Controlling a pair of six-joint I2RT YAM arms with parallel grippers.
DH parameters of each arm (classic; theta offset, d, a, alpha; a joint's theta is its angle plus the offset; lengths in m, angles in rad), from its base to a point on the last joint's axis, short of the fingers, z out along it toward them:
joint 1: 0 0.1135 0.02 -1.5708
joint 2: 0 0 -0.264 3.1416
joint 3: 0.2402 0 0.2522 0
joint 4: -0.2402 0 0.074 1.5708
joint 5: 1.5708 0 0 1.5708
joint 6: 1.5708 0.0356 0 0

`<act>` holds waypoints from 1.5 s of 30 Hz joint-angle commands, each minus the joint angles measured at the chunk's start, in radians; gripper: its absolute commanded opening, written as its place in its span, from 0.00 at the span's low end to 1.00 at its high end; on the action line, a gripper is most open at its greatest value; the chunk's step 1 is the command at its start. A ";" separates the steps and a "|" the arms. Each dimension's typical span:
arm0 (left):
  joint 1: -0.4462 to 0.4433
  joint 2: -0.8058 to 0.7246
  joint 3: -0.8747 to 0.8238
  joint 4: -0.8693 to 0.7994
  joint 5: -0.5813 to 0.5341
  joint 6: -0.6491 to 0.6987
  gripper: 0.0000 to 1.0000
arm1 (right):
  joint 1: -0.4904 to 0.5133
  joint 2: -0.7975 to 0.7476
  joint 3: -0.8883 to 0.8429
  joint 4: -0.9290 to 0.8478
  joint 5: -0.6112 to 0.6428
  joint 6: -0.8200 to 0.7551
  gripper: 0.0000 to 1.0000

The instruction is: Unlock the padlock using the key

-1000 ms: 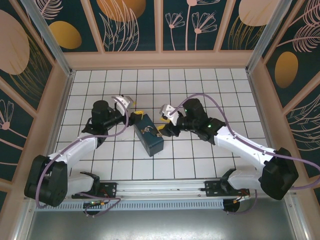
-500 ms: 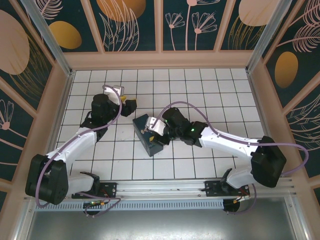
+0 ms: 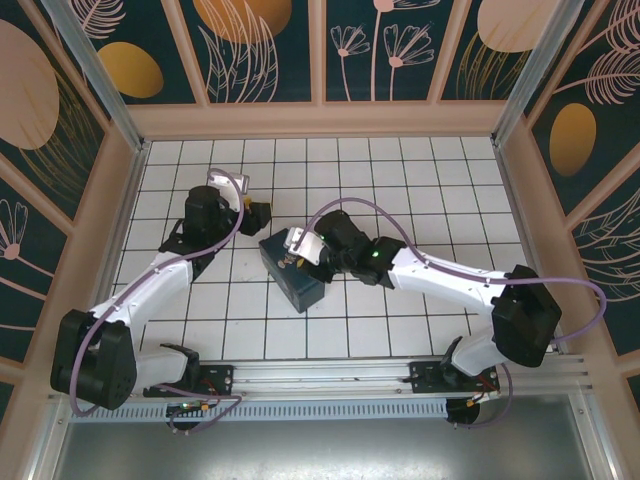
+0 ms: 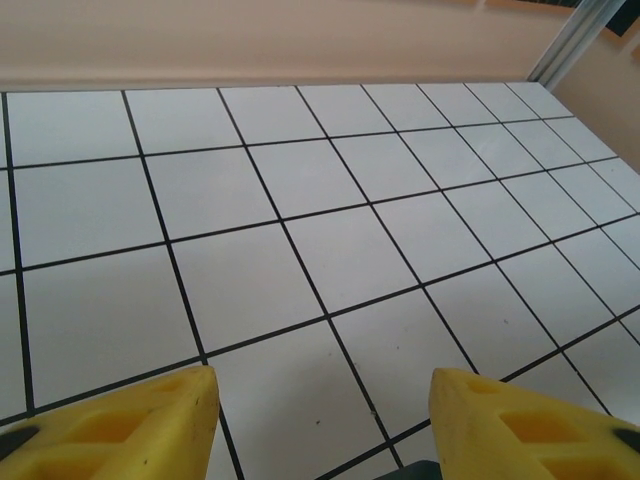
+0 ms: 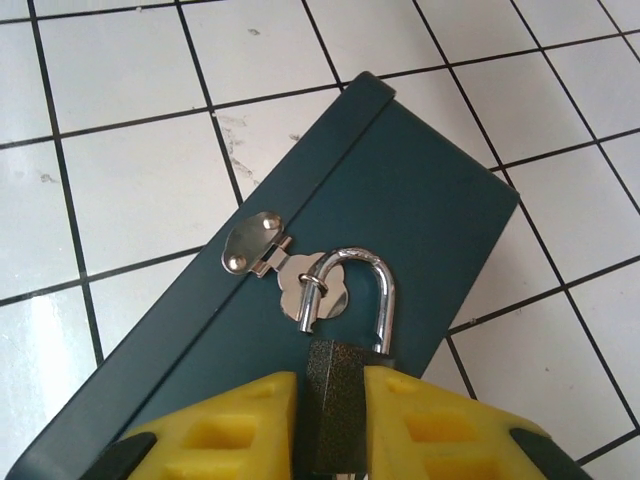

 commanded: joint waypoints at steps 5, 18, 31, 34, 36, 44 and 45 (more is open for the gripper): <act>0.004 -0.040 0.012 -0.043 0.035 0.021 0.56 | -0.030 0.042 0.059 -0.082 -0.057 0.115 0.15; -0.007 -0.023 0.016 -0.271 -0.093 -0.038 0.48 | -0.084 0.081 0.214 -0.228 -0.184 0.401 0.09; -0.057 0.069 -0.039 -0.198 -0.016 -0.033 0.47 | -0.059 0.160 0.265 -0.218 -0.176 0.584 0.07; -0.058 0.079 -0.038 -0.197 0.012 -0.037 0.43 | -0.061 0.144 0.219 -0.155 -0.151 0.627 0.04; -0.058 0.080 -0.040 -0.189 0.040 -0.053 0.41 | -0.061 0.129 0.205 -0.115 -0.177 0.667 0.02; -0.066 0.090 -0.040 -0.193 0.092 -0.080 0.35 | -0.051 0.077 0.083 0.079 -0.097 0.848 0.00; -0.069 0.088 -0.038 -0.194 0.095 -0.082 0.35 | -0.051 0.075 0.080 0.099 -0.098 0.879 0.00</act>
